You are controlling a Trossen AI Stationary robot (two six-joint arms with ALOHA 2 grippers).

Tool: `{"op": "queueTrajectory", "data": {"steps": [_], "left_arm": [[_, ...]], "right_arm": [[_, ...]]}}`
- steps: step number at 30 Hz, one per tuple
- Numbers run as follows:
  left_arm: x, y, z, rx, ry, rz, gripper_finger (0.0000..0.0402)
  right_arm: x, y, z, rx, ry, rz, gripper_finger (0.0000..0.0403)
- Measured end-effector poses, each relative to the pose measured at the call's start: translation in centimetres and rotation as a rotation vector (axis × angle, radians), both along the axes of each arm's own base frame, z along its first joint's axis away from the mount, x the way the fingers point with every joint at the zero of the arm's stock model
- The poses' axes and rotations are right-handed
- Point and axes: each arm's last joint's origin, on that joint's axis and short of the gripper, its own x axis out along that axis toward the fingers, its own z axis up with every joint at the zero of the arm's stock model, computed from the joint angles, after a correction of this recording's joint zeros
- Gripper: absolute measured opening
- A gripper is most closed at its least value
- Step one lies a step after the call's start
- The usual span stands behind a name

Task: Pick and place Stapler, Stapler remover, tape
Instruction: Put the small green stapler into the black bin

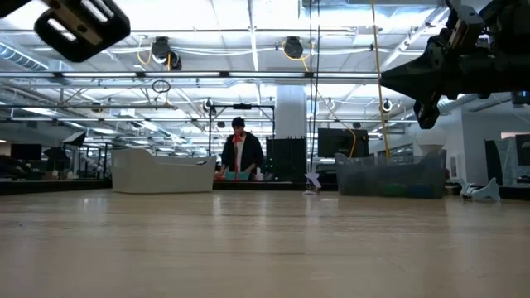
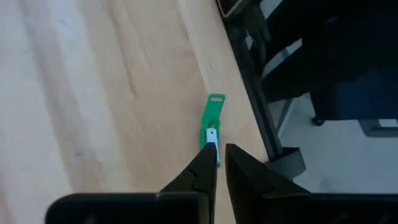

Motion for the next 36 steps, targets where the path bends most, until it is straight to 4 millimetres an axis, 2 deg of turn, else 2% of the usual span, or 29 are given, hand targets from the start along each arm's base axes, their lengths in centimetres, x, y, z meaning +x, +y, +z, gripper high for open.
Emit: {"op": "queueTrajectory", "data": {"steps": [8, 15, 28, 32, 36], "left_arm": [[0.8, -1.7, -2.2, -0.083, 0.059, 0.065, 0.0066], [0.9, -2.0, -3.4, -0.096, 0.123, 0.117, 0.0093], [0.6, -2.4, -3.6, -0.078, 0.123, 0.091, 0.0213], [0.3, -2.7, -3.8, -0.052, 0.103, 0.031, 0.0233], [0.4, -2.8, -5.3, -0.011, 0.144, 0.025, 0.0236]], "right_arm": [[0.0, 0.1, -0.2, -0.003, 0.022, 0.052, 0.0043], [0.1, 0.1, -0.4, 0.0, 0.037, 0.052, 0.0043], [0.1, 0.1, -0.5, 0.0, 0.047, 0.052, 0.0043], [0.1, 0.1, -0.5, -0.021, 0.05, 0.051, 0.0043], [0.1, 0.1, -0.5, -0.022, 0.051, 0.05, 0.0043]]}}
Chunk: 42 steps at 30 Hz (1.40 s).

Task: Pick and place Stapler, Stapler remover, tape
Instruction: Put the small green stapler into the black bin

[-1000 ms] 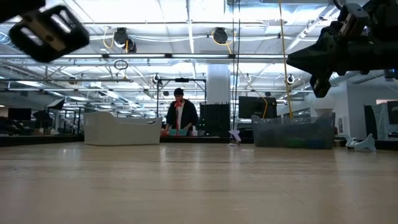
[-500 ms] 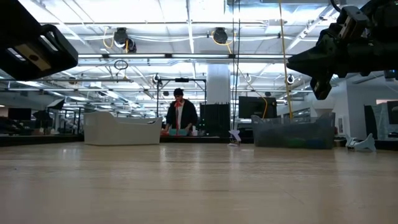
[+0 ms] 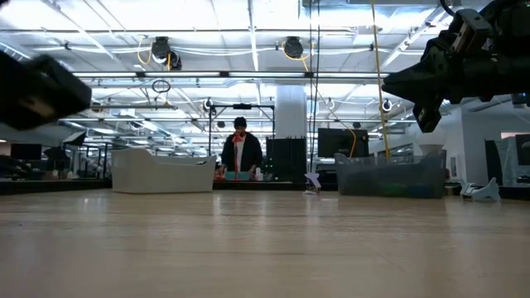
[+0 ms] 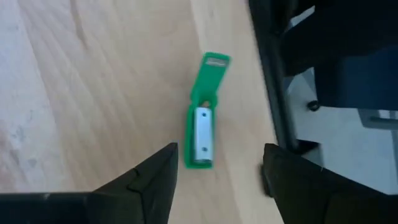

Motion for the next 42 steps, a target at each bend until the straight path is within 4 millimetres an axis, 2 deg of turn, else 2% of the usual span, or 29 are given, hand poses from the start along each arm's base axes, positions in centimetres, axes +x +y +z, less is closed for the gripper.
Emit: {"op": "queueTrajectory", "data": {"steps": [5, 14, 22, 34, 42], "left_arm": [[0.5, 0.0, -2.0, 0.023, 0.038, 0.021, 0.0237], [0.5, -0.3, -3.1, 0.075, 0.023, -0.02, 0.0232], [0.2, -0.5, -3.3, 0.16, -0.037, -0.08, 0.0183], [0.2, -0.3, -4.2, 0.205, -0.019, -0.074, 0.0139], [0.7, 0.3, -4.2, 0.19, -0.009, -0.055, 0.0076]], "right_arm": [[0.0, 0.0, -0.1, 0.002, 0.011, 0.0, 0.0043], [0.0, 0.0, -0.1, 0.016, 0.012, -0.001, 0.0043], [0.0, 0.0, -0.1, 0.029, 0.012, -0.001, 0.0043], [0.0, 0.0, -0.1, 0.027, 0.012, -0.002, 0.0043], [0.0, 0.0, -0.2, 0.026, 0.019, -0.003, 0.0043]]}}
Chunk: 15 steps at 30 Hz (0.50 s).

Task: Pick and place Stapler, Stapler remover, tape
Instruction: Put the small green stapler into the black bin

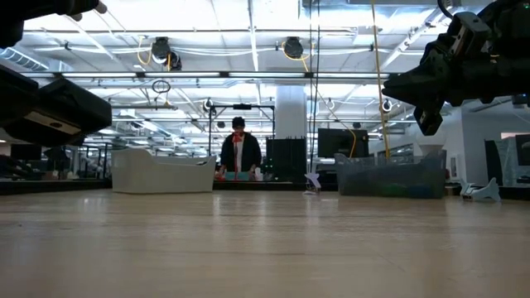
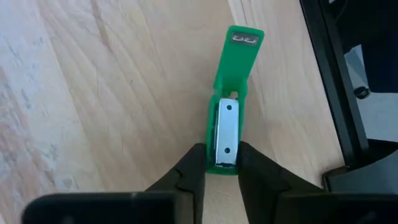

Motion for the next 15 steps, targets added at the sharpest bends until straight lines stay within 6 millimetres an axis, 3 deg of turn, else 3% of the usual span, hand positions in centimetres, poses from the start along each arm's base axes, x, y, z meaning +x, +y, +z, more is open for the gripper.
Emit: {"op": "queueTrajectory", "data": {"steps": [10, 15], "left_arm": [[0.6, 1.2, 1.1, -0.017, -0.01, 0.046, 0.0066], [1.3, 3.8, 2.7, 0.043, -0.035, 0.091, 0.0063]], "right_arm": [[0.0, 0.0, 0.5, -0.001, -0.05, 0.002, 0.0043], [-0.1, 0.2, 1.6, -0.044, -0.166, 0.069, 0.0043]]}}
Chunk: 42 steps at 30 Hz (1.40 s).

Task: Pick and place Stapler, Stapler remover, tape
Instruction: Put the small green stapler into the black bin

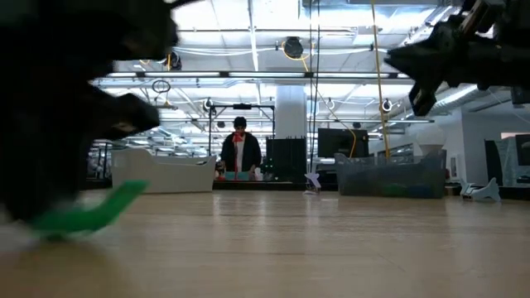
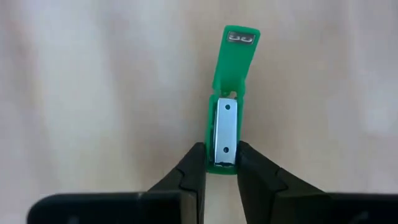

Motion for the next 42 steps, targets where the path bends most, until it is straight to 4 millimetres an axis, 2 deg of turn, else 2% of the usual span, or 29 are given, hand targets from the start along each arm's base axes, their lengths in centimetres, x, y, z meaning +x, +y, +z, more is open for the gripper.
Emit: {"op": "queueTrajectory", "data": {"steps": [4, 10, 17, 22, 26, 34, 38, 42], "left_arm": [[0.9, 2.5, 2.0, -0.005, -0.035, 0.066, 0.0063], [2.5, 7.9, 5.1, -0.032, -0.119, 0.18, 0.0067], [3.8, 14.7, 10.0, -0.225, -0.323, 0.348, 0.007], [4.2, 19.6, 13.3, -0.376, -0.513, 0.495, 0.0067], [4.6, 23.0, 15.0, -0.507, -0.649, 0.566, 0.007], [4.5, 26.3, 15.6, -0.637, -0.7, 0.604, 0.0068], [4.4, 26.7, 15.8, -0.67, -0.695, 0.611, 0.0071], [4.4, 26.7, 15.9, -0.685, -0.695, 0.601, 0.0069]], "right_arm": [[-0.1, 0.2, 0.6, -0.045, -0.063, 0.056, 0.0043], [-0.1, 0.2, 0.6, -0.13, -0.067, 0.04, 0.0043], [0.0, 0.0, 0.6, -0.261, -0.053, -0.042, 0.0043], [0.6, -0.2, 2.1, -0.372, -0.066, -0.111, 0.0043], [1.7, -0.4, 3.9, -0.471, 0.004, -0.161, 0.0043], [4.6, -1.0, 7.6, -0.705, 0.177, -0.246, 0.0053], [5.9, -1.5, 8.9, -0.77, 0.189, -0.271, 0.0089], [7.0, -2.0, 9.4, -0.809, 0.212, -0.284, 0.0141]]}}
